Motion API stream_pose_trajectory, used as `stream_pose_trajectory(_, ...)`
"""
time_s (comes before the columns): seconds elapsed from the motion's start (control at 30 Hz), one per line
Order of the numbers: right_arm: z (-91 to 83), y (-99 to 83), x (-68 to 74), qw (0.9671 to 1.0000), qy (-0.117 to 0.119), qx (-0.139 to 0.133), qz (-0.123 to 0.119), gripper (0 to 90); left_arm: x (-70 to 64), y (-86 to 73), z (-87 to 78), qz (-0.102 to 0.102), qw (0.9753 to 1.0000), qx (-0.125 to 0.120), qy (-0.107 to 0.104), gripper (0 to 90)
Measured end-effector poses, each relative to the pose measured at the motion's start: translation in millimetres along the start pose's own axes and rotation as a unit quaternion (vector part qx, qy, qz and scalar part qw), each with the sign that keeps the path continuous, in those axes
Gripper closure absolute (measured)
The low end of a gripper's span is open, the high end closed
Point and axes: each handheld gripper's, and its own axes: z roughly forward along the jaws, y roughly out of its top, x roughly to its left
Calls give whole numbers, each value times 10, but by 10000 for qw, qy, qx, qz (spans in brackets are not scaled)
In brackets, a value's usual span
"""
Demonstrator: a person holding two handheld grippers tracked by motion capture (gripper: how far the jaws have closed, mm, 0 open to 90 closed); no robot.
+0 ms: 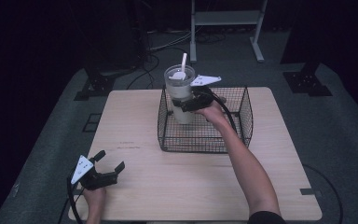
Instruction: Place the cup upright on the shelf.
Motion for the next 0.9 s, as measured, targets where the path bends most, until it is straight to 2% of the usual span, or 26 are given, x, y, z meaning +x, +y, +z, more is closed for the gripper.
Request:
stream_pose_trajectory(0.33, 137, -152, -43, 9995, 101, 276, 105, 93, 2, 0, -3, -6, 10000, -4, -22, 0)
stream_pose_trajectory(0.9, 314, -353, -87, 9968, 226, 760, 97, 92, 0, -1, -4, -26, 10000, -23, -39, 0)
